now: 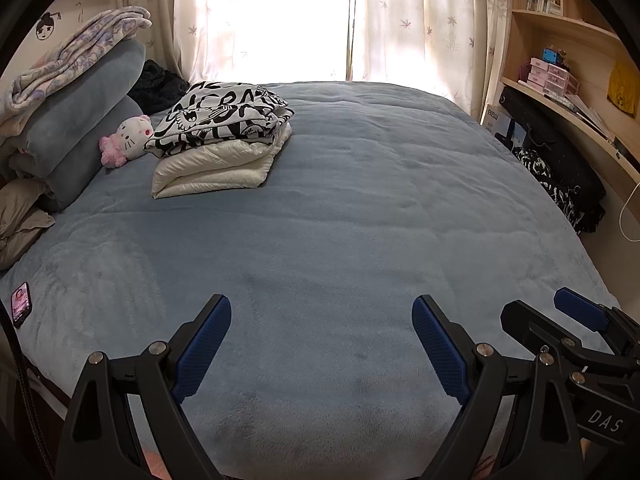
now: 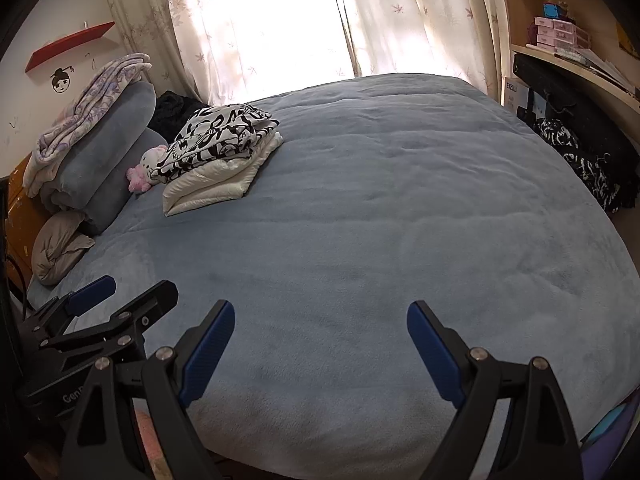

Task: Fold large clothes

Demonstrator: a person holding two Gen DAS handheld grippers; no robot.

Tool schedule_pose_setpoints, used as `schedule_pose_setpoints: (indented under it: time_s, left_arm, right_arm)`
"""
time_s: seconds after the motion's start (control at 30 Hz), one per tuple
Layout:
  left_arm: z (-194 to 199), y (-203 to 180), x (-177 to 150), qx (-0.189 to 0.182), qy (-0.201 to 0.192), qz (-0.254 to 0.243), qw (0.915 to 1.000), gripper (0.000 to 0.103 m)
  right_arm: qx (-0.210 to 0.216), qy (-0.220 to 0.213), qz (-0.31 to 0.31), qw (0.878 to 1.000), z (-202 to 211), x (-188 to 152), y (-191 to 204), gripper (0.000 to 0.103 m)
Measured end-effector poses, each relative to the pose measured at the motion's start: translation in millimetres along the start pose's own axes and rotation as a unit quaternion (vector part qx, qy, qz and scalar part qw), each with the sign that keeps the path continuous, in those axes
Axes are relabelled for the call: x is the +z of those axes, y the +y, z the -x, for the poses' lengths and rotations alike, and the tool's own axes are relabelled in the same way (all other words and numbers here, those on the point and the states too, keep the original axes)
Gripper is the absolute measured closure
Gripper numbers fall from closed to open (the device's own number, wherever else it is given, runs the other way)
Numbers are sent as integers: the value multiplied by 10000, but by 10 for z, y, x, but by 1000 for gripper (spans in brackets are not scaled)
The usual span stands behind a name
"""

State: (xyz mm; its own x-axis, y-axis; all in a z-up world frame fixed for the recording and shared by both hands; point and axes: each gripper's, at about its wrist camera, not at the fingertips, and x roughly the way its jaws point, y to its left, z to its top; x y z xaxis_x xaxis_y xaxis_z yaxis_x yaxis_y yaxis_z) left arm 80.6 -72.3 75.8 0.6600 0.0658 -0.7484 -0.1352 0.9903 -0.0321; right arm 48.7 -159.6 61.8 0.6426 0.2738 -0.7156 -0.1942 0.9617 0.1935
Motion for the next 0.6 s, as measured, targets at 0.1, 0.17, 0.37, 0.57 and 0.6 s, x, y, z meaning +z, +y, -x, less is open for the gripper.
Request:
schedule_pose_setpoints:
  time_s: [0.1,0.17,0.37,0.57,0.6]
  left_arm:
    - [9,-10,-8,17,-3,-4,10000,12]
    - [12,-14,-11,21,-2,-4,10000,12]
    - [25,-17,-13,33,-10,-6,10000,12]
    - [55,-12,-11,69,-8,-8,10000,12]
    - [59,-16,-12,72,-6,-7,10000,12]
  right_arm:
    - [-1,2,-1,10000,-4,-3,-1,14]
    - [8,5,-13,10000,-1,-2,-4,14]
    - [1,1,-6,10000,-4,-3,-7,14]
    - [4,6,-5,10000,-4,-4,-10,14]
    - [0,3,-3,10000,-5,-6,-9,14]
